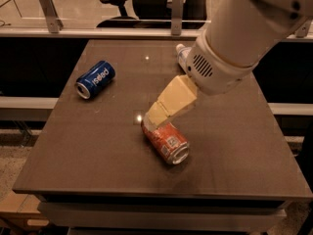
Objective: Place coke can upright
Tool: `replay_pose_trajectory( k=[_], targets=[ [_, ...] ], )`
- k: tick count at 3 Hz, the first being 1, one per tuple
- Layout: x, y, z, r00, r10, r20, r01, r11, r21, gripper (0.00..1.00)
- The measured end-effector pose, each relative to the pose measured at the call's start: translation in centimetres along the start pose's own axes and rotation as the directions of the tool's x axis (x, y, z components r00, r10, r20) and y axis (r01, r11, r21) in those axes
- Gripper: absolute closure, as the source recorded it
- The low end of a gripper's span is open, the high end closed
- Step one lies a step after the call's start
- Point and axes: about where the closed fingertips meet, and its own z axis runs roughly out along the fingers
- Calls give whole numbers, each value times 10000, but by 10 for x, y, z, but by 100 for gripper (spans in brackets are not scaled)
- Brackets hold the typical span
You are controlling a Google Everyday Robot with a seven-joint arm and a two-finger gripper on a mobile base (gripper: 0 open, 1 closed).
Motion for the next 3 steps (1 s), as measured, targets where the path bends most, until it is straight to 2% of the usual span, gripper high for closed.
replay_pose_trajectory(
  k=[1,2,3],
  targets=[
    [-6,-10,35,9998,177,-67,-179,9991,-379,0],
    [-7,-6,57,9997,141,-177,-150,9983,-555,0],
    [-3,13,71,9990,-118,-441,89,9979,-641,0]
  ],
)
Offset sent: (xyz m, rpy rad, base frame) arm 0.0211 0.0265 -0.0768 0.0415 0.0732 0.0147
